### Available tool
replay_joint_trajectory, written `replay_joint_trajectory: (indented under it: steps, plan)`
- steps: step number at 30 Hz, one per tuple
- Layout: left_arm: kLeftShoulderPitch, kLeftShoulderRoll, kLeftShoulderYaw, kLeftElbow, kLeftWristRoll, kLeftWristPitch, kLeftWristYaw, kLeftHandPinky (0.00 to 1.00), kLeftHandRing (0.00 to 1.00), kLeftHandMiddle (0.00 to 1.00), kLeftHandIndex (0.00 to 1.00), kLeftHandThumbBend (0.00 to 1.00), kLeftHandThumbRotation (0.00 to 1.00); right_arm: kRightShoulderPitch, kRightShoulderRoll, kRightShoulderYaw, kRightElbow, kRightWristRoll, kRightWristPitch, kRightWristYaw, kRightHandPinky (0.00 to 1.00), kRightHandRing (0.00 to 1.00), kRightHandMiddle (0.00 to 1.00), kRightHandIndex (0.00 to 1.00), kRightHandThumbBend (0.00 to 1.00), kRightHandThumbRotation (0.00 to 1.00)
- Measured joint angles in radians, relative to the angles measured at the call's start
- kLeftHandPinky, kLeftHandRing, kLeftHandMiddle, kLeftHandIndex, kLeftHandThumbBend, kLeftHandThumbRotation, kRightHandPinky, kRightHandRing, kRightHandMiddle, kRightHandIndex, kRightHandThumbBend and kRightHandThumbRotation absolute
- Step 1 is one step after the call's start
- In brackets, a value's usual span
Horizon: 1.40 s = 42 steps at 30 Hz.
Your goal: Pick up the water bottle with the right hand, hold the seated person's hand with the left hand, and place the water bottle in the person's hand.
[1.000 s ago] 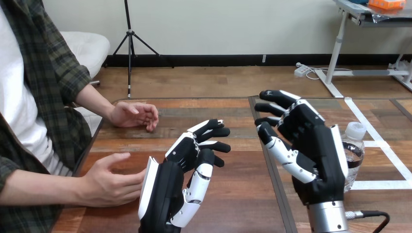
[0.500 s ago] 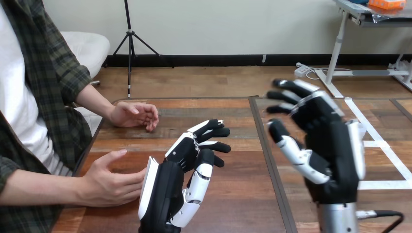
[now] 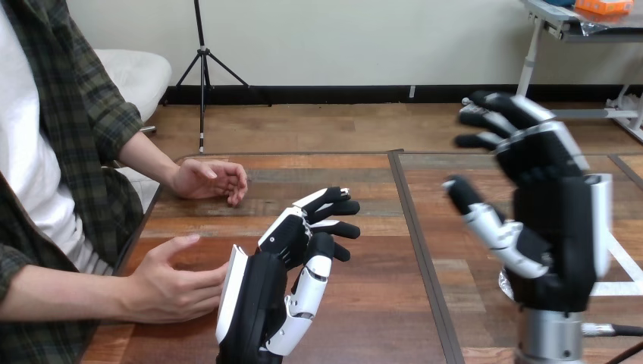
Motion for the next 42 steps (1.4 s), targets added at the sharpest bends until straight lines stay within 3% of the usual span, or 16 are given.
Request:
replay_joint_trajectory:
  steps: [14, 26, 32, 42]
  plan:
    - [0.000, 0.000, 0.000, 0.001, 0.000, -0.001, 0.000, 0.51, 0.64, 0.73, 0.76, 0.16, 0.77, -0.025, -0.007, -0.068, 0.000, -0.003, -0.033, -0.066, 0.62, 0.73, 0.75, 0.71, 0.73, 0.24]
    - [0.000, 0.000, -0.003, 0.002, -0.002, 0.000, -0.009, 0.51, 0.64, 0.72, 0.76, 0.16, 0.77, -0.038, -0.032, -0.140, 0.005, -0.045, -0.033, -0.149, 0.66, 0.75, 0.77, 0.73, 0.77, 0.27]
    - [0.000, 0.000, -0.003, 0.002, -0.002, 0.000, -0.011, 0.51, 0.63, 0.72, 0.75, 0.16, 0.76, -0.045, -0.038, -0.170, 0.007, -0.087, -0.025, -0.200, 0.66, 0.76, 0.77, 0.73, 0.79, 0.30]
    - [0.000, 0.000, -0.003, 0.007, -0.003, 0.000, -0.015, 0.51, 0.63, 0.72, 0.75, 0.17, 0.76, -0.060, -0.048, -0.218, 0.055, -0.203, -0.012, -0.297, 0.71, 0.80, 0.78, 0.75, 0.82, 0.35]
